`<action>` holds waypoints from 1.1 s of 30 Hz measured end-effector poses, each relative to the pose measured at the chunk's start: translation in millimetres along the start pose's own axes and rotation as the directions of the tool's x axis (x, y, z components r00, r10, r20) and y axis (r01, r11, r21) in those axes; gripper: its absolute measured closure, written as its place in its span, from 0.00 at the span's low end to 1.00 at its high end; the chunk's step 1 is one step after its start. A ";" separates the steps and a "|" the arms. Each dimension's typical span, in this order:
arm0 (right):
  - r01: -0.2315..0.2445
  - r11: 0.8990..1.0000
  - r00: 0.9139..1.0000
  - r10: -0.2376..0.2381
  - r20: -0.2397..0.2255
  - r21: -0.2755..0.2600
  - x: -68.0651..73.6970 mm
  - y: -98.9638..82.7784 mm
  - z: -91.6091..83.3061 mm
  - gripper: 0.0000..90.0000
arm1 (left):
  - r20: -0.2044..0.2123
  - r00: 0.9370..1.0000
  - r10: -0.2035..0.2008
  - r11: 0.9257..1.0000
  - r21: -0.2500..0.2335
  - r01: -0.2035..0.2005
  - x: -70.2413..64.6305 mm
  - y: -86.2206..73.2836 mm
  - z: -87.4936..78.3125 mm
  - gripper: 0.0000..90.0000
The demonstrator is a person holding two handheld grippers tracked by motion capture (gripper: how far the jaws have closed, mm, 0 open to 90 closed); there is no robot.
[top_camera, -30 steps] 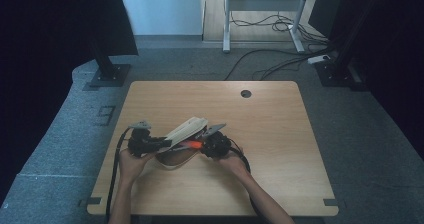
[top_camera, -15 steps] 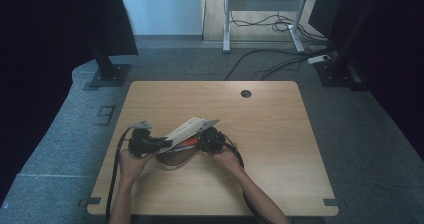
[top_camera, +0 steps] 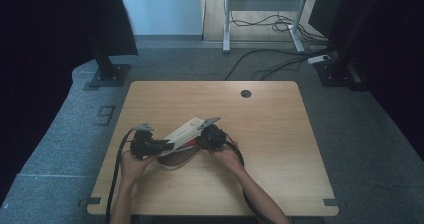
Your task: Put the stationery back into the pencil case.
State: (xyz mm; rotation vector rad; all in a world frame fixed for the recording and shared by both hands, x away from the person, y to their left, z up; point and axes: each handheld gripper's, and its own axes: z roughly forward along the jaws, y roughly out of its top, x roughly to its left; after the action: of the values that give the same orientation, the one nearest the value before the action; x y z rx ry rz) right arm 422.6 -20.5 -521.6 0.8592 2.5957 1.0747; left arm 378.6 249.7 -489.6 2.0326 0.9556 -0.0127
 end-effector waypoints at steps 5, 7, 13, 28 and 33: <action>-0.006 1.000 1.000 0.006 0.012 -0.013 -4.7 -0.7 -4.4 0.75 | 0.007 1.000 0.015 1.000 0.017 -0.015 -3.7 -2.7 3.0 0.74; -0.004 1.000 1.000 0.005 0.013 -0.014 -5.1 -0.9 -5.0 0.75 | 0.017 1.000 0.013 1.000 0.017 -0.013 -4.1 -4.0 4.2 0.73; -0.008 1.000 1.000 0.008 0.015 -0.012 -8.5 -6.2 -11.3 0.70 | 0.048 0.999 0.007 1.000 0.026 -0.008 -5.3 -8.9 8.7 0.67; -0.051 0.999 0.999 0.051 0.013 -0.011 -23.1 -21.5 -26.0 0.53 | -0.030 0.997 0.069 0.995 0.081 -0.066 -13.3 -15.2 23.9 0.56; -0.065 0.998 0.998 0.065 0.015 -0.013 -25.8 -23.1 -30.6 0.46 | -0.024 0.998 0.051 0.996 0.070 -0.049 -11.4 -15.4 23.4 0.54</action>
State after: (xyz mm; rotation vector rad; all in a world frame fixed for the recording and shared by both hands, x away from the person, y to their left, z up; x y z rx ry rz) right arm 421.5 -66.4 -516.7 0.9510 2.5623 1.0956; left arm 368.5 231.1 -511.1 2.1249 0.9320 0.0077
